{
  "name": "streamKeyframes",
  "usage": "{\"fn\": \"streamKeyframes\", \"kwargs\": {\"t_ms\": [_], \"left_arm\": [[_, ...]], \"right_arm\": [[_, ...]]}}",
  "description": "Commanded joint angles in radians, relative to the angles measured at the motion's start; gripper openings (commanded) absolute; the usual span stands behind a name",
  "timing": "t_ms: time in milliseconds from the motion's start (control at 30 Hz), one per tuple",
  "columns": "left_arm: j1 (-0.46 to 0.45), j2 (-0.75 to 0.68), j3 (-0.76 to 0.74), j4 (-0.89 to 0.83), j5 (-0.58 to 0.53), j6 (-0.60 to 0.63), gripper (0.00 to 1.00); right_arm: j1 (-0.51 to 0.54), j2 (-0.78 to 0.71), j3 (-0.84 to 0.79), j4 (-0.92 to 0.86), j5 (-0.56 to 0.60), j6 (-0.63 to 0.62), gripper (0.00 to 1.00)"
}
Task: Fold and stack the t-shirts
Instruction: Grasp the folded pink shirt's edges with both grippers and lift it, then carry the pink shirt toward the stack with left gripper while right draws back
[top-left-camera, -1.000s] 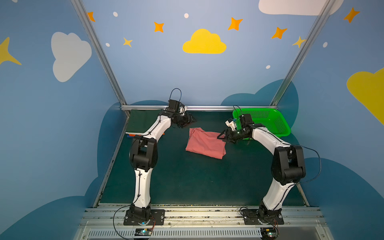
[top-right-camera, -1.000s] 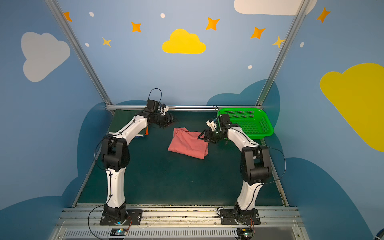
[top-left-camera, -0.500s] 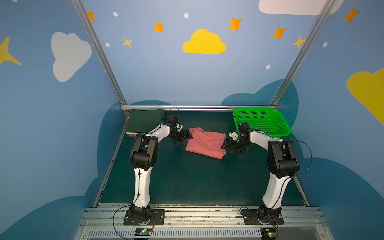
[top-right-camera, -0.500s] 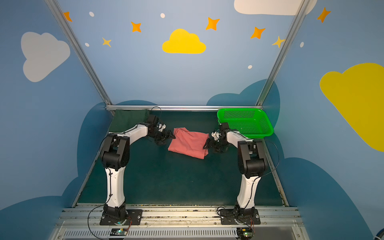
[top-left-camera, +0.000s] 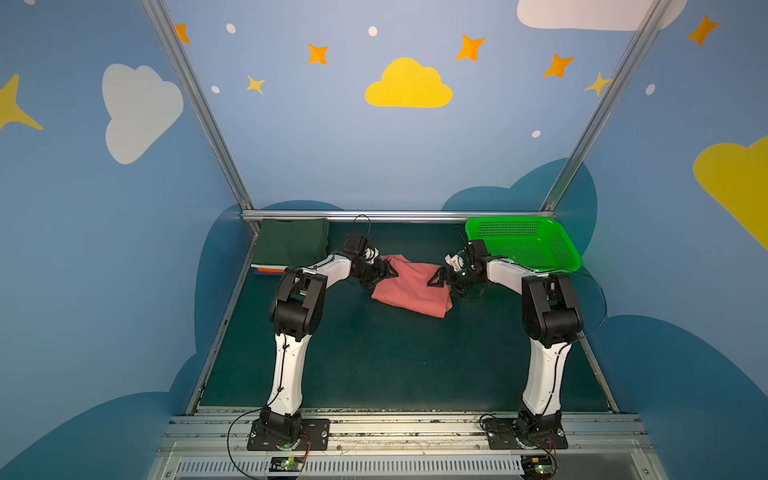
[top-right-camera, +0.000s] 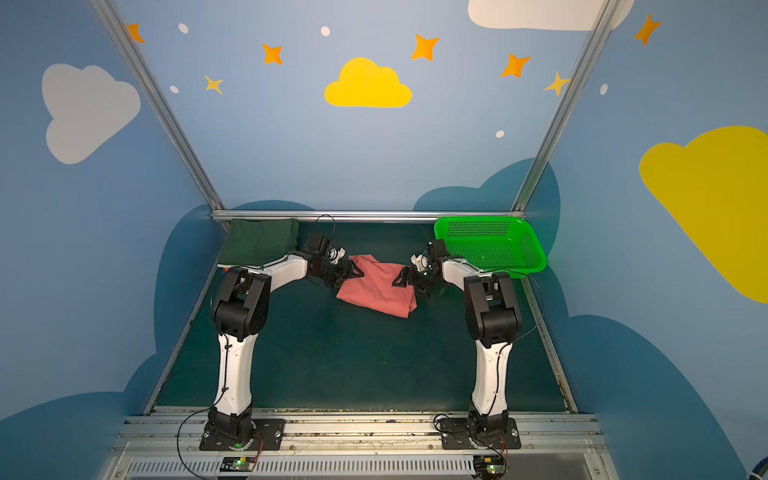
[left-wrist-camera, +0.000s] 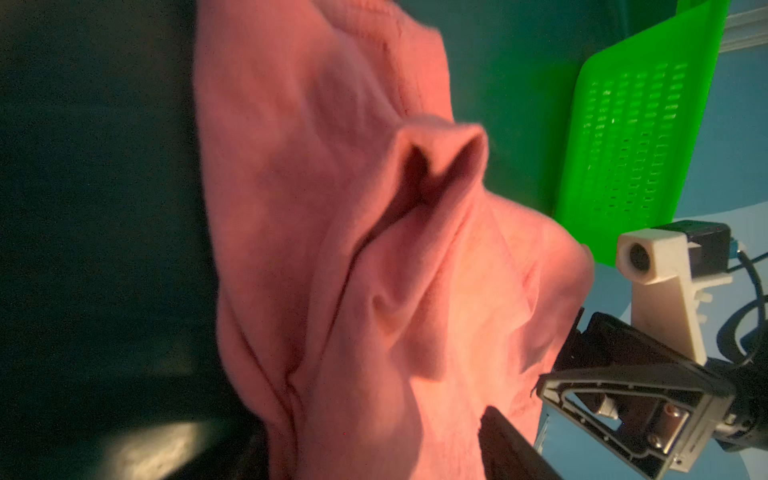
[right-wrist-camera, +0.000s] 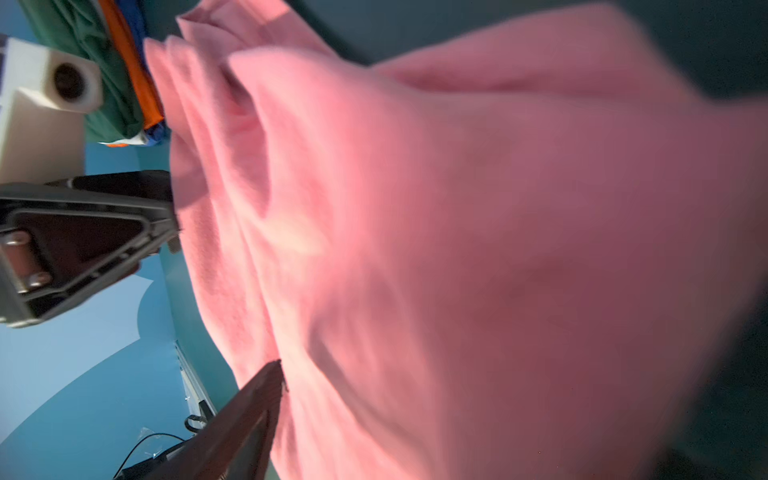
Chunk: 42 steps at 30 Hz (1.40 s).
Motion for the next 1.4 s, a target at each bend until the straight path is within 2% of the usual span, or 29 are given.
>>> {"fn": "streamKeyframes", "kwargs": {"t_ms": [0,167,300,367,400,567,767,900,1133,1367], "left_arm": [[-0.046,0.103,-0.048,0.033,-0.036,-0.074,0.69],[-0.076,0.139,-0.027,0.056,-0.035,-0.099,0.48],[-0.081,0.132,-0.017,0.05,-0.044,-0.1,0.18],[-0.081,0.112,-0.016,0.032,-0.065,-0.083,0.06],[-0.079,0.102,-0.012,0.017,-0.074,-0.071,0.05],[-0.076,0.069,0.05,-0.098,-0.121,-0.001,0.05],[-0.06,0.046,0.148,-0.279,-0.282,0.106,0.05],[-0.019,0.066,0.227,-0.366,-0.318,0.153,0.05],[0.035,0.157,0.477,-0.584,-0.446,0.273,0.05],[0.056,0.247,0.769,-0.747,-0.549,0.338,0.05]], "right_arm": [[0.048,0.118,-0.023,0.0,0.01,0.041,0.83],[0.063,0.147,0.002,0.001,0.004,0.05,0.82],[0.063,0.142,0.006,-0.014,0.013,0.044,0.82],[0.06,0.129,0.006,-0.031,0.026,0.035,0.82],[0.059,0.119,0.005,-0.041,0.034,0.03,0.82],[0.037,0.032,-0.038,-0.05,0.069,0.027,0.82],[-0.005,-0.126,-0.13,-0.041,0.071,0.023,0.83],[-0.026,-0.253,-0.188,-0.046,0.068,0.013,0.83],[-0.046,-0.45,-0.279,-0.053,0.062,0.007,0.84],[-0.062,-0.588,-0.318,-0.099,0.094,-0.009,0.84]]}}
